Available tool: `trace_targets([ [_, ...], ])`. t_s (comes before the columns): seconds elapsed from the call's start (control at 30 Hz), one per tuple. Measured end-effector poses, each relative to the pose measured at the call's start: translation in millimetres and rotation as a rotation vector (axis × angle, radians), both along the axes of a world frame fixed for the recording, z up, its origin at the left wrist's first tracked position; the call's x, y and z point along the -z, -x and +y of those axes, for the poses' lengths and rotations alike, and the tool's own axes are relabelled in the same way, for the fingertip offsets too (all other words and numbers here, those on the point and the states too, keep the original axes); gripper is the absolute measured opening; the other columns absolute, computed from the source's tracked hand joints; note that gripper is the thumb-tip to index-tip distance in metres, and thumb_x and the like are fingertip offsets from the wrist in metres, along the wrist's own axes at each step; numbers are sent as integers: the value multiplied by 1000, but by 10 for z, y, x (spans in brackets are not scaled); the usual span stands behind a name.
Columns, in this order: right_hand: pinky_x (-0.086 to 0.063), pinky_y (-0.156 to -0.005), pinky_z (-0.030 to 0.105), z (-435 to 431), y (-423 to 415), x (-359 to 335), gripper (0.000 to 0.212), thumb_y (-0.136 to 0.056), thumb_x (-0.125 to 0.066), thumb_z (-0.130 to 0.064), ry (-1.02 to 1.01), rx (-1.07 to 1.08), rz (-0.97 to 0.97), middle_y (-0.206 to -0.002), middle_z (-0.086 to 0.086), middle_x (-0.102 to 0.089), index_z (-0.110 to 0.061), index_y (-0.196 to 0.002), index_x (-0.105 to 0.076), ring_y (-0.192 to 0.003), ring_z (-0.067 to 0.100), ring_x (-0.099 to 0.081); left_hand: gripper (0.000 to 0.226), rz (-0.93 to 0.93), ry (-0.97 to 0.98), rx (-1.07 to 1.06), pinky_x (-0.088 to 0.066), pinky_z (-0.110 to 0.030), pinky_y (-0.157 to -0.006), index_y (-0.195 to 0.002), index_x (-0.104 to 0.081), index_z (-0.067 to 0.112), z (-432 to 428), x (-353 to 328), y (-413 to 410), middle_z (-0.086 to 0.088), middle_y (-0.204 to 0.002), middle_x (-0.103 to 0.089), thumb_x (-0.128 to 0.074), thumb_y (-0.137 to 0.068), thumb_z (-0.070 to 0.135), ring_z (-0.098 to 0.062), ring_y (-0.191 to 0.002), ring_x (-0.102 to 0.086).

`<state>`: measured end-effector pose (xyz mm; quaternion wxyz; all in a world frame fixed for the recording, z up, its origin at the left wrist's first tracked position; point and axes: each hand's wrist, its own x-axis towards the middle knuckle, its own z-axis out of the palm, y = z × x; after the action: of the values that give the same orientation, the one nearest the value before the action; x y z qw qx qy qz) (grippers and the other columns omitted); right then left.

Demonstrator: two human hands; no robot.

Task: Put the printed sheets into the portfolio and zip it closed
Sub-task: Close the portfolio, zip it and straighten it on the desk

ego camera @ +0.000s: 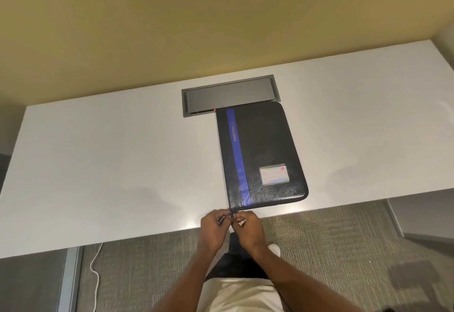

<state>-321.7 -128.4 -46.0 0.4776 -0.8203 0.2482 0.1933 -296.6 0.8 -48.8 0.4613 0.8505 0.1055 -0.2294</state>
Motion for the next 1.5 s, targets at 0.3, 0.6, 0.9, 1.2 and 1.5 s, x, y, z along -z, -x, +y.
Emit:
trace_targets([
  [0.3,-52,-78,34,-119,-25,-45,26,-100,-52,-38,466,-296,-29,-101,0,-73,-22,-94,-72,-92,23,-71,8,-38,-272,155,-55,-34,-73,-85,-77,21,-91,-106,-26,5,-78,-76,-76,-91,26,-15,-75,-69],
  [0.6,-58,-74,35,-489,50,-24,23,-102,-49,-25,667,-201,-10,-109,-1,-71,-19,-105,-70,-87,22,-74,11,-177,-624,352,-39,-31,-84,-94,-74,34,-32,-146,-120,13,-90,-74,-63,-97,35,-15,-93,-63],
  [0.9,-53,-68,34,-1219,217,20,24,-102,-53,-31,634,89,25,-94,-3,-65,-17,-95,-71,-77,20,-67,63,-410,-546,473,-40,-44,-119,-146,-55,21,-243,-84,-122,1,-152,-54,-75,-87,30,-28,-143,-48],
  [1.2,-52,-62,34,-1203,201,59,18,-99,-59,-26,546,157,4,-81,-10,-57,-21,-85,-69,-67,13,-59,136,-341,-649,877,2,-61,-128,-163,16,18,-1247,146,-717,-14,-171,24,-69,-75,76,-32,-157,28],
  [1.5,-44,-60,23,-1472,315,101,15,-101,-59,-31,548,129,-31,-91,-14,-61,-25,-98,-73,-67,6,-57,123,-351,-678,1042,-4,-71,-124,-163,15,17,-1140,265,-826,-11,-173,17,-44,-80,86,-33,-158,24],
])
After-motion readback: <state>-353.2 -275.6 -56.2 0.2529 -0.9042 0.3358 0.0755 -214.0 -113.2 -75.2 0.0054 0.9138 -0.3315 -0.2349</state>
